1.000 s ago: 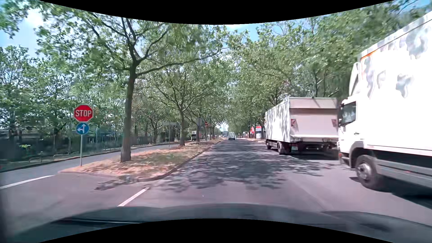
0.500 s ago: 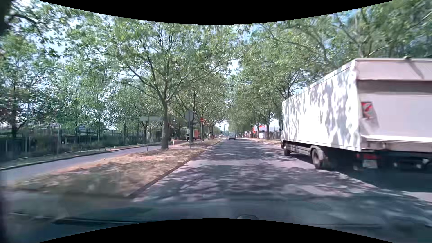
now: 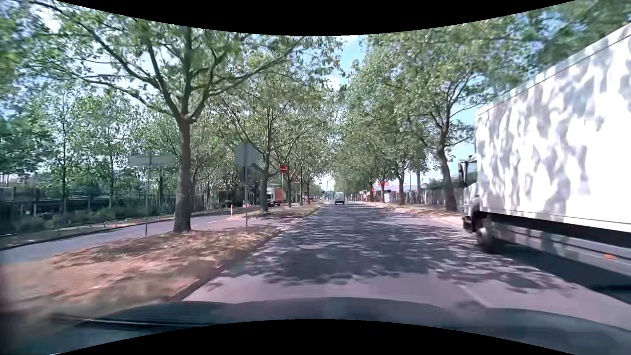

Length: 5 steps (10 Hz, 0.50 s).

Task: Follow the waypoints while adhering to traffic rules and regulations

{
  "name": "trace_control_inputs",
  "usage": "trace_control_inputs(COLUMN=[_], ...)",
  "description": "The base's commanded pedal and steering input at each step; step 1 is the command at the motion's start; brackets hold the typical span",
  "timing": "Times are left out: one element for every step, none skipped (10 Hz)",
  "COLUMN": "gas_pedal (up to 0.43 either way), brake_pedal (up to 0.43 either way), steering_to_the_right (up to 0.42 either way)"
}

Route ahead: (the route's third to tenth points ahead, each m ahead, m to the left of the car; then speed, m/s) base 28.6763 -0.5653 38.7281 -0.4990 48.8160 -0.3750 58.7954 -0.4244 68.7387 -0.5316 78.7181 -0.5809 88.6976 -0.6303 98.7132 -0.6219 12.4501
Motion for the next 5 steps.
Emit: trace_control_inputs(gas_pedal=[0.000,0.000,0.000,0.000,0.000], brake_pedal=[0.000,0.000,0.000,0.000,0.000], steering_to_the_right=[-0.003,-0.003,-0.003,-0.004,-0.003])
